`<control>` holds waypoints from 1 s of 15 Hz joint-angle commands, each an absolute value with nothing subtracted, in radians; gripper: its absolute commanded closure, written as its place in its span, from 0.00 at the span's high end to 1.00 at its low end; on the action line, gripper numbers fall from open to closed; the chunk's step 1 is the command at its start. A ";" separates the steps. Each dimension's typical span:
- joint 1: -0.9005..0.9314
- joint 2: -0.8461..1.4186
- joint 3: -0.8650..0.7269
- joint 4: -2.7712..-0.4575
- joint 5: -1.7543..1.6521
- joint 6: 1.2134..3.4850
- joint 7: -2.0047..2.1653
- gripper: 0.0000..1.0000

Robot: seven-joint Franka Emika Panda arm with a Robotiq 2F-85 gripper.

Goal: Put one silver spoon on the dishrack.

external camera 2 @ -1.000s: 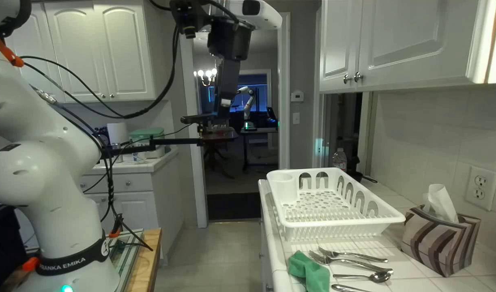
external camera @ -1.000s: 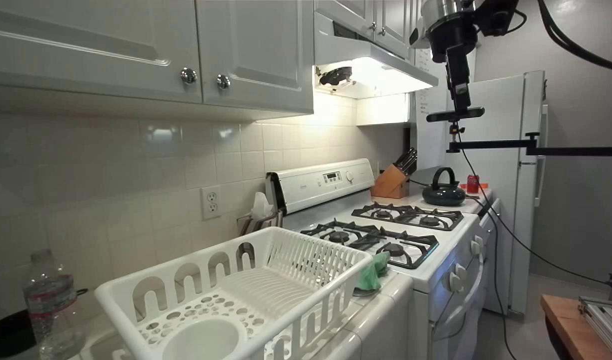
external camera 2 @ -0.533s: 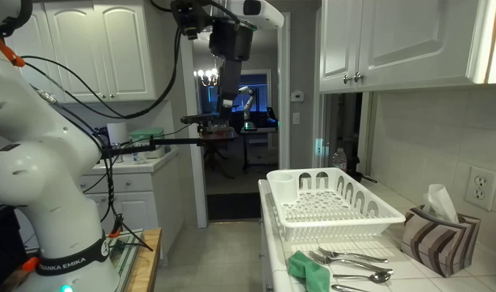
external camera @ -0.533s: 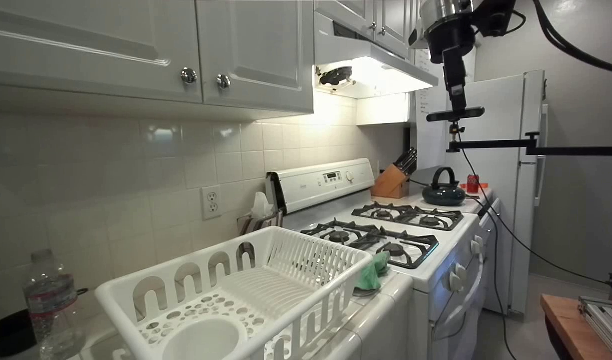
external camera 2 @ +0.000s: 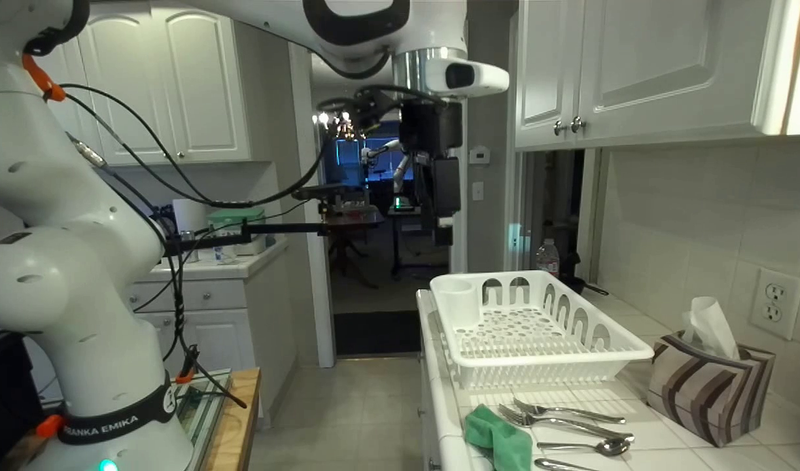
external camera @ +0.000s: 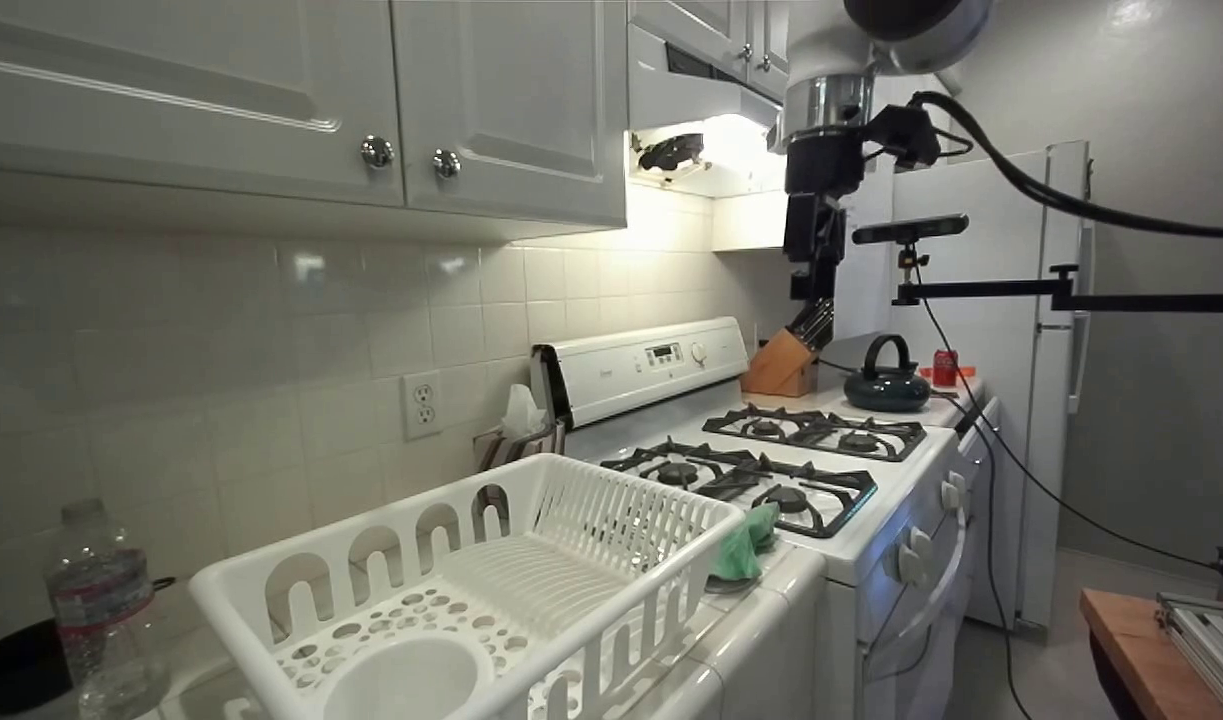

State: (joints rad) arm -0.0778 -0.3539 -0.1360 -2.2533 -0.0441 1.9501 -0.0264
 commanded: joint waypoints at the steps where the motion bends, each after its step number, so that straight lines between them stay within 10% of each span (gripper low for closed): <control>1: -0.091 -0.285 -0.122 -2.283 -0.052 2.093 -0.011 1.00; 15: -0.125 -0.075 -0.146 -2.213 -0.010 2.296 0.085 1.00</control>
State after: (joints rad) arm -0.1044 -0.1799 -0.1404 -2.2668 -0.0384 2.2174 0.0455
